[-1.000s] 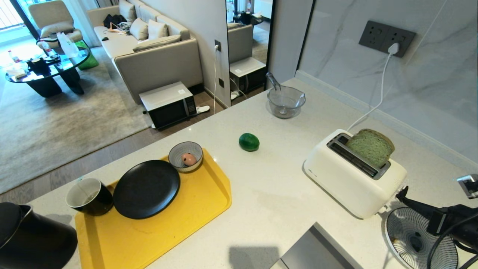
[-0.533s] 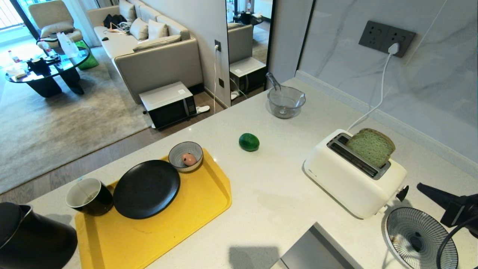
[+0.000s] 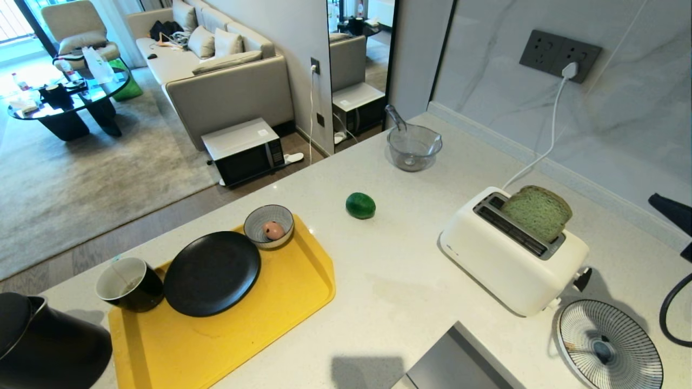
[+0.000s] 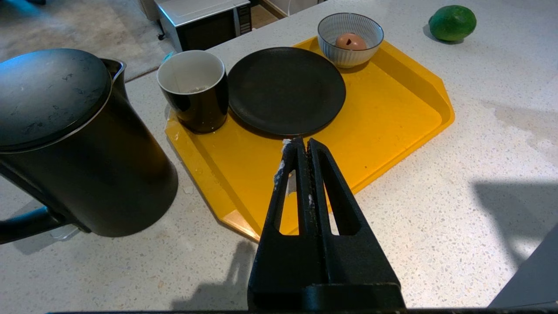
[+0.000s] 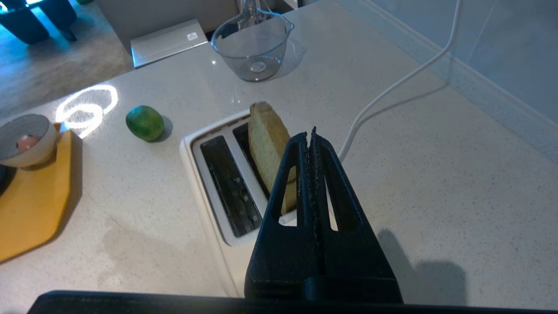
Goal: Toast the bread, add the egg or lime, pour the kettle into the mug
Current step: Put the baked bread on a plate
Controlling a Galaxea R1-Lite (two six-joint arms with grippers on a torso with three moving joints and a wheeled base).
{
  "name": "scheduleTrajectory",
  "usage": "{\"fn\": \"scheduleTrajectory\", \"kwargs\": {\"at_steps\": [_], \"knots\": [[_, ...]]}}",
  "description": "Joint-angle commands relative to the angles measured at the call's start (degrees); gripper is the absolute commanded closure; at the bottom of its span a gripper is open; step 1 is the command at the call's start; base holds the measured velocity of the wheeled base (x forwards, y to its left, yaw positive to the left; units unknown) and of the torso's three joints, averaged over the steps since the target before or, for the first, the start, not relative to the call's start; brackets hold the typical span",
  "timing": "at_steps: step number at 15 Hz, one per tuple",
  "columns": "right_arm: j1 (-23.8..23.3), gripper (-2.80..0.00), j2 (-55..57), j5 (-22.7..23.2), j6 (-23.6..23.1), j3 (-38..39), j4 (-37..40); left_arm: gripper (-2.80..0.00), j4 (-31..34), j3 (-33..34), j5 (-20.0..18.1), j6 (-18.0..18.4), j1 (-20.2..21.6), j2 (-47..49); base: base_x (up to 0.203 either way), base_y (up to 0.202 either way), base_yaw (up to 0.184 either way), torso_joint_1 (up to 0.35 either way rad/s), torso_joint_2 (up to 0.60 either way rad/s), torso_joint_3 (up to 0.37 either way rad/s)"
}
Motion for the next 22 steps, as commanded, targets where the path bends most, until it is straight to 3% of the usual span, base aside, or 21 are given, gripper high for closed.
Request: {"fn": "scheduleTrajectory", "kwargs": {"at_steps": [1,4,6,8,10,13,15,16,22], "knots": [[-0.05,0.0,-5.19,-0.16,0.62,-8.53,16.23,0.0,-0.03,0.79,0.01,-0.03,0.02,-0.13,0.0,0.0,0.0,0.0,0.0,0.0],[0.03,0.0,-6.53,-2.84,0.75,-23.13,41.17,0.0,-0.03,0.79,0.01,-0.03,0.02,-0.13,0.0,0.0,0.0,0.0,0.0,0.0],[0.01,0.0,-4.53,-5.81,0.31,-31.14,51.15,0.0,-0.03,0.79,0.01,-0.03,0.02,-0.13,0.0,0.0,0.0,0.0,0.0,0.0],[0.06,0.0,-1.85,-9.75,-0.1,-34.21,53.66,0.0,-0.03,0.79,0.01,-0.03,0.02,-0.13,0.0,0.0,0.0,0.0,0.0,0.0],[0.82,0.0,-1.89,-11.48,-0.8,-32.93,53.68,0.0,-0.03,0.79,0.01,-0.03,0.02,-0.13,0.0,0.0,0.0,0.0,0.0,0.0],[2.01,0.0,-2.47,-19.45,-4.14,-29.29,53.8,0.0,-0.03,0.79,0.01,-0.03,0.02,-0.13,0.0,0.0,0.0,0.0,0.0,0.0],[2.68,0.0,-3.73,-19.36,-4.33,-27.06,53.71,0.0,-0.03,0.79,0.01,-0.03,0.02,-0.13,0.0,0.0,0.0,0.0,0.0,0.0],[2.98,-2.8,-4.61,-18.74,-4.37,-25.88,53.64,0.0,-0.03,0.79,0.01,-0.03,0.02,-0.13,0.0,0.0,0.0,0.0,0.0,0.0],[5.95,-2.8,-7.85,-18.09,-5.04,-22.95,53.72,0.0,-0.03,0.79,0.01,-0.03,0.02,-0.13,0.0,0.0,0.0,0.0,0.0,0.0]]}}
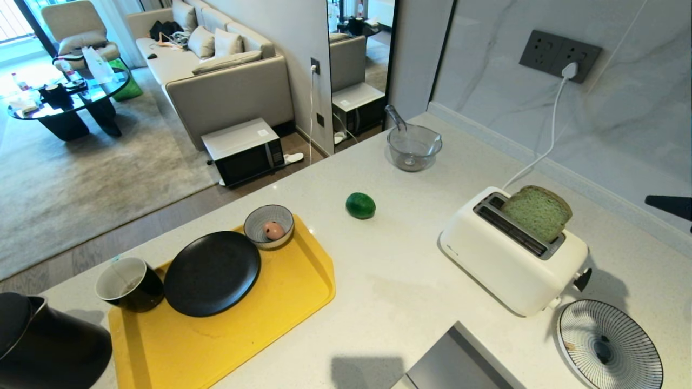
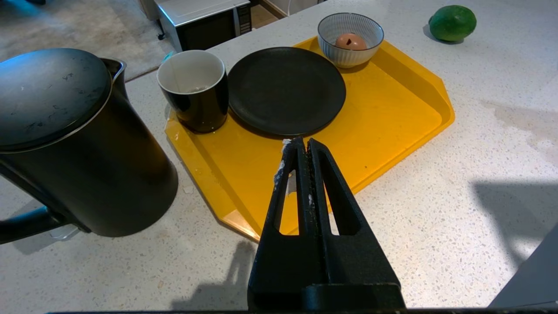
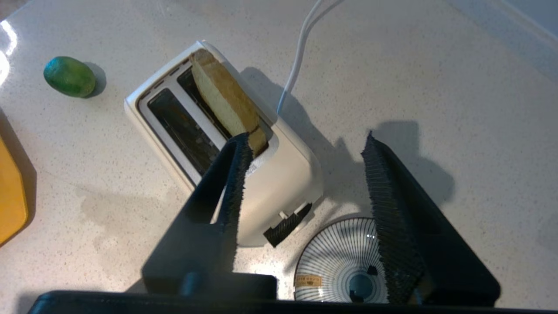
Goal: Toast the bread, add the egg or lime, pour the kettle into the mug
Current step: Put the baked bread on a plate
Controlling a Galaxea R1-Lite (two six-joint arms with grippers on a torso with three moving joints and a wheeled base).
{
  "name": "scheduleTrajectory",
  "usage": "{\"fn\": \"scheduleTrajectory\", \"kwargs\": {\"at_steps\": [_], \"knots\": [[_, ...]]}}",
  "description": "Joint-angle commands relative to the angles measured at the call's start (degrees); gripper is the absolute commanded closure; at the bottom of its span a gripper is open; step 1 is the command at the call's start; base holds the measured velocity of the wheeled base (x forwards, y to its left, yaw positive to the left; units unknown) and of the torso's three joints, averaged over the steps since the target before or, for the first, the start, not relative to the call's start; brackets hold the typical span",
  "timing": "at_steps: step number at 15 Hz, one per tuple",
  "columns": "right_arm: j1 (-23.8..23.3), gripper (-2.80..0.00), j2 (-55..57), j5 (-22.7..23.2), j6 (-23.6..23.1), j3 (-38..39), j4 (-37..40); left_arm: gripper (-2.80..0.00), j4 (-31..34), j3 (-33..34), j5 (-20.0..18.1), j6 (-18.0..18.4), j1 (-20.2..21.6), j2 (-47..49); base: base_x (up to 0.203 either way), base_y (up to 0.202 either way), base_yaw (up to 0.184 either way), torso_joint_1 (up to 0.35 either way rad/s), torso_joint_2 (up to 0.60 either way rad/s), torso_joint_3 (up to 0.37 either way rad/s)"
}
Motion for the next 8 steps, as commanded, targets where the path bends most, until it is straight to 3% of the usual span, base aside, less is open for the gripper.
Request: {"fn": "scheduleTrajectory", "kwargs": {"at_steps": [1,4,6,8], "knots": [[0.22,-2.8,-0.83,0.46,0.04,1.45,-0.25,0.0,-0.04,0.79,0.02,-0.03,0.02,-0.13,0.0,0.0,0.0,0.0,0.0,0.0],[0.18,-2.8,3.52,1.16,-1.82,1.47,-3.41,0.0,-0.04,0.79,0.02,-0.03,0.02,-0.13,0.0,0.0,0.0,0.0,0.0,0.0],[0.15,-2.8,8.98,1.38,-7.63,2.9,-10.96,0.0,-0.04,0.79,0.02,-0.03,0.02,-0.13,0.0,0.0,0.0,0.0,0.0,0.0],[0.16,-2.8,13.99,1.97,-10.04,3.58,-18.77,0.0,-0.04,0.79,0.02,-0.03,0.02,-0.13,0.0,0.0,0.0,0.0,0.0,0.0]]}}
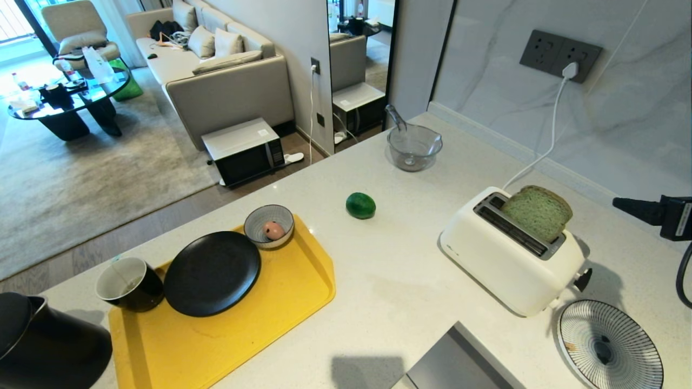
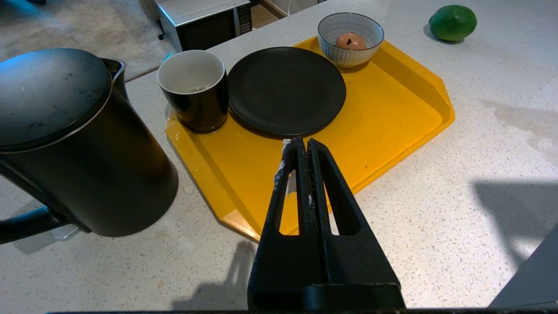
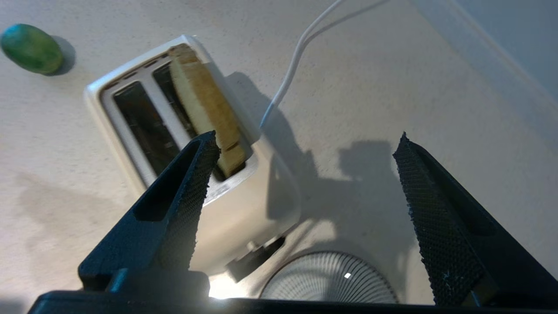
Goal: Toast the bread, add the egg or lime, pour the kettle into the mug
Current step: Put the baked bread on a plate
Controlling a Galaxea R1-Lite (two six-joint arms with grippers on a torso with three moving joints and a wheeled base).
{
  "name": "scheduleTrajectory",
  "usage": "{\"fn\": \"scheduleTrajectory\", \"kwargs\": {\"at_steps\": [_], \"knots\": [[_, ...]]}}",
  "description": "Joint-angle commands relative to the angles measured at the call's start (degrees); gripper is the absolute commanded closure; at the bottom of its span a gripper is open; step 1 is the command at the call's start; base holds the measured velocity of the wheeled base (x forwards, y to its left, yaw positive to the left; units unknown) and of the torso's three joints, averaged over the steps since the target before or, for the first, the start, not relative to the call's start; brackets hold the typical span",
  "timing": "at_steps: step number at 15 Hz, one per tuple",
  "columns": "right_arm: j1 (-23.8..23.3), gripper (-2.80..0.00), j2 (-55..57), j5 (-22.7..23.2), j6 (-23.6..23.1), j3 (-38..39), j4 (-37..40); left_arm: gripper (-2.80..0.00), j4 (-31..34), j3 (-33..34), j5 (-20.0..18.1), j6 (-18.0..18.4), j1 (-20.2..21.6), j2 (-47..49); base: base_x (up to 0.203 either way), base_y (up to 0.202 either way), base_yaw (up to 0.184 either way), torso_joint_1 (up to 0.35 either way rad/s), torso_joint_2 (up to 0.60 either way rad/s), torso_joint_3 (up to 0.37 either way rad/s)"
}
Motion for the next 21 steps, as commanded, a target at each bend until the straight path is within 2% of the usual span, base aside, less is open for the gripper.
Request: {"fn": "scheduleTrajectory", "kwargs": {"at_steps": [1,3,8,13,21], "knots": [[0.16,-2.8,7.56,2.49,-1.76,0.55,-6.99,0.0,-0.05,0.79,0.02,-0.05,0.02,-0.13,0.0,0.0,0.0,0.0,0.0,0.0],[0.81,-2.8,8.22,6.07,-2.42,0.29,-7.5,0.0,-0.05,0.79,0.02,-0.05,0.02,-0.13,0.0,0.0,0.0,0.0,0.0,0.0],[1.71,-2.8,7.64,10.47,-2.78,1.77,-7.48,0.0,-0.05,0.79,0.02,-0.05,0.02,-0.13,0.0,0.0,0.0,0.0,0.0,0.0],[5.06,-2.8,10.28,10.25,-2.87,0.02,-7.48,0.0,-0.05,0.79,0.02,-0.05,0.02,-0.13,0.0,0.0,0.0,0.0,0.0,0.0],[5.42,-2.8,13.98,10.31,-4.1,-1.92,-7.02,0.0,-0.05,0.79,0.02,-0.05,0.02,-0.13,0.0,0.0,0.0,0.0,0.0,0.0]]}}
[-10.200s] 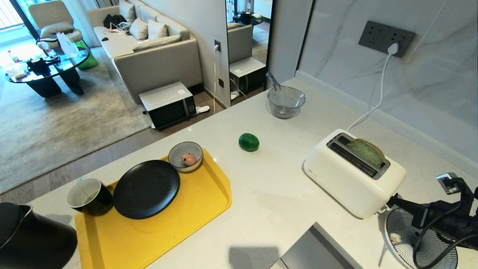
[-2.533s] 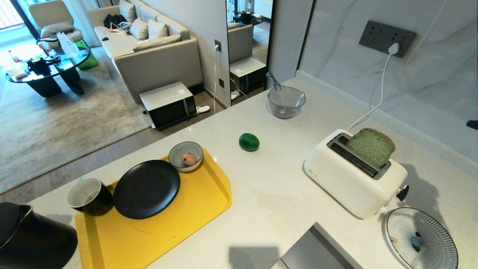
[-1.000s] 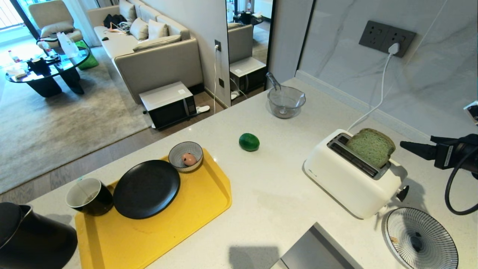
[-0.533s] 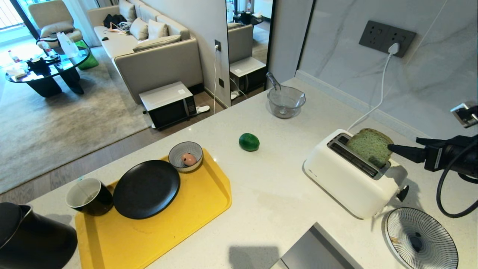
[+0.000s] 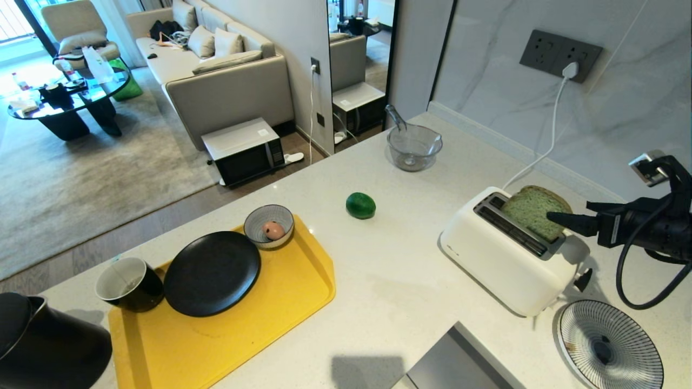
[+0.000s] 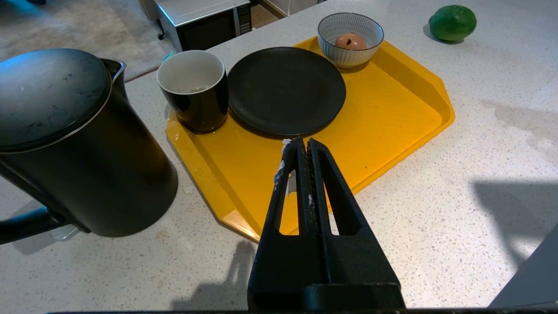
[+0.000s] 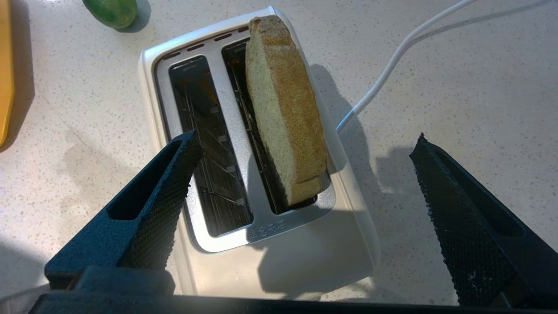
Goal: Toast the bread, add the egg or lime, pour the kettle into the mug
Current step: Put the baked bread on a plate
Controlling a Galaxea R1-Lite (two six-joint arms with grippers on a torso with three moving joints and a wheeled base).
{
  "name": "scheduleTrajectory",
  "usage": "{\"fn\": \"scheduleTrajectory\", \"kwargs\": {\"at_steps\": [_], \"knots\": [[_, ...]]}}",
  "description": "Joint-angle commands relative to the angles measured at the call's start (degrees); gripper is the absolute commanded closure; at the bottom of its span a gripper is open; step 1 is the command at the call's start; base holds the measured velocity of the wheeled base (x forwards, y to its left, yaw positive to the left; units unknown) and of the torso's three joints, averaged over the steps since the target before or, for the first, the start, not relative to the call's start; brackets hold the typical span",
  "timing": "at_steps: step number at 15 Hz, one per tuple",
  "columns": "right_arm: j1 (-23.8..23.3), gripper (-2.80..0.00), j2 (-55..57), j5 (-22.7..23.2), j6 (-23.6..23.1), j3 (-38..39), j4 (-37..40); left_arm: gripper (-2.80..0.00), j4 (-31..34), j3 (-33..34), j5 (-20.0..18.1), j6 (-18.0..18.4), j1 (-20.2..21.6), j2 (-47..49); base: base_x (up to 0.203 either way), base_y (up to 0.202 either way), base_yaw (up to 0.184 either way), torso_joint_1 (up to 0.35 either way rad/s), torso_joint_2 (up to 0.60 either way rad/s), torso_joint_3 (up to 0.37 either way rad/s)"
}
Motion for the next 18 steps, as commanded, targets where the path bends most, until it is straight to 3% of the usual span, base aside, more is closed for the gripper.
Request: {"fn": "scheduleTrajectory", "kwargs": {"at_steps": [1,13,14,15,18], "knots": [[0.36,-2.8,1.11,0.28,-0.14,-0.7,-0.12,0.0,-0.03,0.79,0.02,-0.04,0.02,-0.13,0.0,0.0,0.0,0.0,0.0,0.0],[1.62,-2.8,4.18,0.19,-0.05,-3.1,-0.08,0.0,-0.03,0.79,0.02,-0.04,0.02,-0.13,0.0,0.0,0.0,0.0,0.0,0.0],[1.58,-2.06,4.36,0.19,-0.05,-3.23,-0.08,0.0,-0.03,0.79,0.02,-0.04,0.02,-0.13,0.0,0.0,0.0,0.0,0.0,0.0],[1.62,0.0,4.45,0.11,-0.05,-3.7,-0.08,0.0,-0.03,0.79,0.02,-0.04,0.02,-0.13,0.0,0.0,0.0,0.0,0.0,0.0],[1.62,0.0,5.04,0.11,-0.05,-4.14,-0.17,0.0,-0.03,0.79,0.02,-0.04,0.02,-0.13,0.0,0.0,0.0,0.0,0.0,0.0]]}}
